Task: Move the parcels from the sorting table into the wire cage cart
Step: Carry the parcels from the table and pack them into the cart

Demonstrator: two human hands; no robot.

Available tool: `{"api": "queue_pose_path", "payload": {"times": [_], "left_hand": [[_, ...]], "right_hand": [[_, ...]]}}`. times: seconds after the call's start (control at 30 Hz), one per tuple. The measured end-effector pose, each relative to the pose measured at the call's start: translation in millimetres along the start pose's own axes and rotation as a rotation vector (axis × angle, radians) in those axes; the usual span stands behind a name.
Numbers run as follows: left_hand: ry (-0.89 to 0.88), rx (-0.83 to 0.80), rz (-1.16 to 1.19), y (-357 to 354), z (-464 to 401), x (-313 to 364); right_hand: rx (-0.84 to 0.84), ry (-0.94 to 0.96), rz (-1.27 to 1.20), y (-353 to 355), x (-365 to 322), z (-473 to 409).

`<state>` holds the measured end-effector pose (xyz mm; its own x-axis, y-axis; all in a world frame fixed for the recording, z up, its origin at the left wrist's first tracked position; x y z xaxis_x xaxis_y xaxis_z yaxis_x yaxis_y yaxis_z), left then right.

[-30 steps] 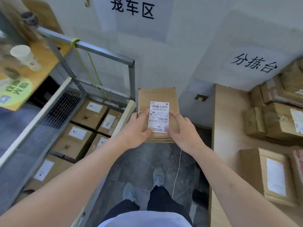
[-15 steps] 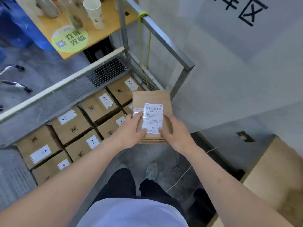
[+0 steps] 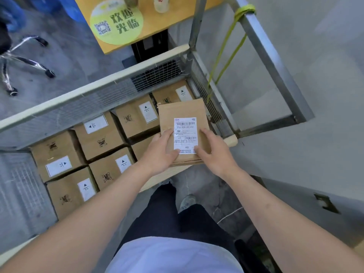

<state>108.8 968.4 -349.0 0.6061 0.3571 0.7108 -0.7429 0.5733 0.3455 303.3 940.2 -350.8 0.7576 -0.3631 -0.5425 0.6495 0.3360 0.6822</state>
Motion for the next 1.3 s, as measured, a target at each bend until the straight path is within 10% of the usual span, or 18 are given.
{"api": "queue_pose_path", "payload": {"times": [0.8, 1.3], "left_hand": [[0.043, 0.118, 0.201, 8.5, -332.2, -129.4], [-0.104, 0.166, 0.207, -46.7, -401.6, -136.0]], "right_hand": [[0.008, -0.146, -0.164, -98.1, 63.1, -324.2], [0.132, 0.096, 0.431, -114.5, 105.6, -383.8]]}}
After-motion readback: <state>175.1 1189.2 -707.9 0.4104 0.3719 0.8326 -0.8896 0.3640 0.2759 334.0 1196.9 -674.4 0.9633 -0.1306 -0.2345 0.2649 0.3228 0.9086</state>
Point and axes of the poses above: each hand's wrist, its own z-axis away from the middle knuckle, its own y-axis out of the back of the hand, x = y × z, the point moved 10 cm from there along -z, towards the middle knuckle, and after that the axes turned 8 degrees about z, right-handed, at the moved point
